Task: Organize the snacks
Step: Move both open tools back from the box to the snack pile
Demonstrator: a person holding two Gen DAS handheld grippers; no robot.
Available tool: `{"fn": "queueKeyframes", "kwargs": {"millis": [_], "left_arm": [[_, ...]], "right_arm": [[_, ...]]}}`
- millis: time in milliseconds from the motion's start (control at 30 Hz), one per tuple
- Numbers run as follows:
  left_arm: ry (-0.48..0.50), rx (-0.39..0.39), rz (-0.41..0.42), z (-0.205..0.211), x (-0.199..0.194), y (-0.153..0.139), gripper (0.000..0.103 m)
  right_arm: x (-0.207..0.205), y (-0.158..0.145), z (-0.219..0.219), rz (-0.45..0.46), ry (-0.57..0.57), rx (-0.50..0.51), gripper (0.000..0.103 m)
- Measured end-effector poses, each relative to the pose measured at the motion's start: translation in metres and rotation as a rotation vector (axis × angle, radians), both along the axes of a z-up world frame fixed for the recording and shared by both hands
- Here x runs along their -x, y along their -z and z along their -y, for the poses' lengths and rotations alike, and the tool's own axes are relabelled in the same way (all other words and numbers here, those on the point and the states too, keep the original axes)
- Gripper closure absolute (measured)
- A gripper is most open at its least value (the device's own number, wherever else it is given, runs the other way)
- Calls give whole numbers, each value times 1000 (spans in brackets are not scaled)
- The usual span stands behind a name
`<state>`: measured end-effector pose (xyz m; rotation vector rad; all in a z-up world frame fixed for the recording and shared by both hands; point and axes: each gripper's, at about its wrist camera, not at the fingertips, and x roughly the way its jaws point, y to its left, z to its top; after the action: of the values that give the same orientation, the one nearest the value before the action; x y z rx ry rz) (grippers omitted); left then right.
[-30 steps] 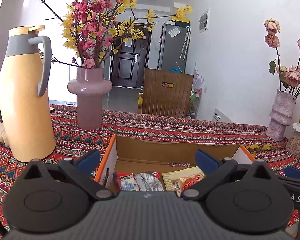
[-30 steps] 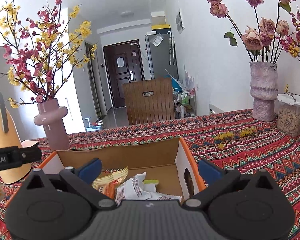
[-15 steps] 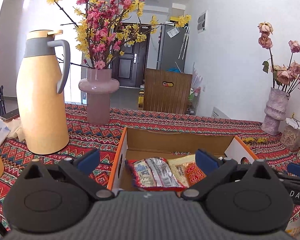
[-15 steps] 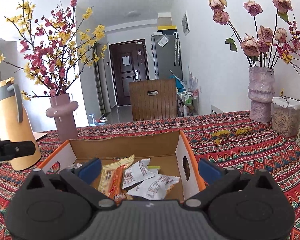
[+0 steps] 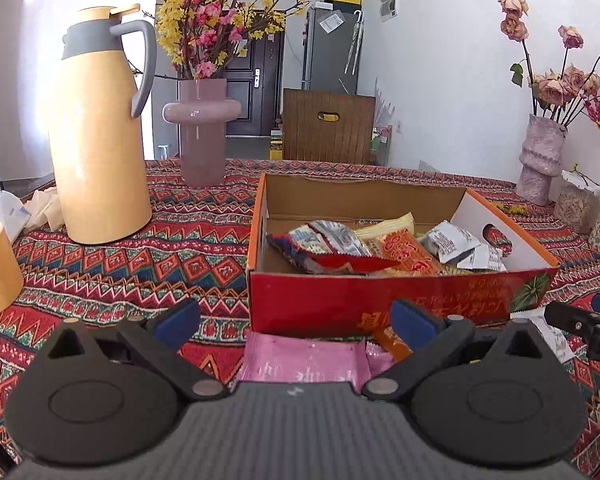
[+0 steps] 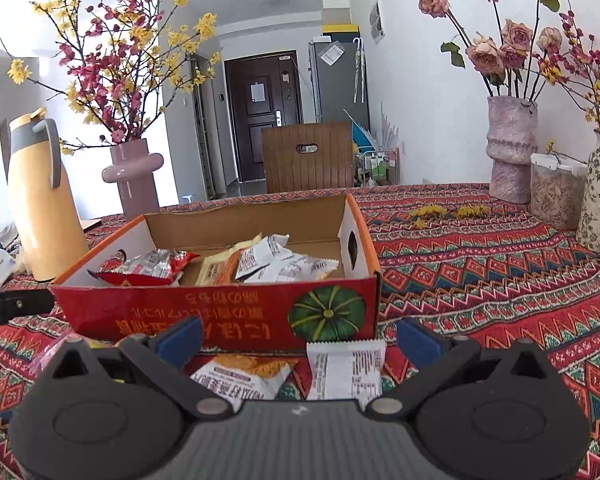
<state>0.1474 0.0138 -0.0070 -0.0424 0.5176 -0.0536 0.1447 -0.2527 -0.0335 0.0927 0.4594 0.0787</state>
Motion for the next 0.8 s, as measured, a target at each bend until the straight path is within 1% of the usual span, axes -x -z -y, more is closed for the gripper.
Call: {"fn": "queueKeyframes", "kwargs": {"millis": [133, 267, 433, 567, 733, 800], "left_arm": [[3, 27, -19, -4, 6, 12, 0], [-11, 44, -51, -9, 2, 29, 0], [18, 69, 11, -11, 7, 33, 0], [15, 70, 17, -10, 7, 33, 0], [11, 73, 12, -9, 7, 34, 0], [10, 75, 10, -10, 8, 34, 0]], "right_arm": [[9, 9, 5, -19, 15, -17, 0], [13, 15, 6, -39, 17, -21, 0], [17, 16, 5, -29, 13, -33, 0], [17, 17, 3, -22, 27, -22, 0], [17, 18, 8, -27, 14, -63, 0], [16, 19, 9, -32, 22, -58, 0]]}}
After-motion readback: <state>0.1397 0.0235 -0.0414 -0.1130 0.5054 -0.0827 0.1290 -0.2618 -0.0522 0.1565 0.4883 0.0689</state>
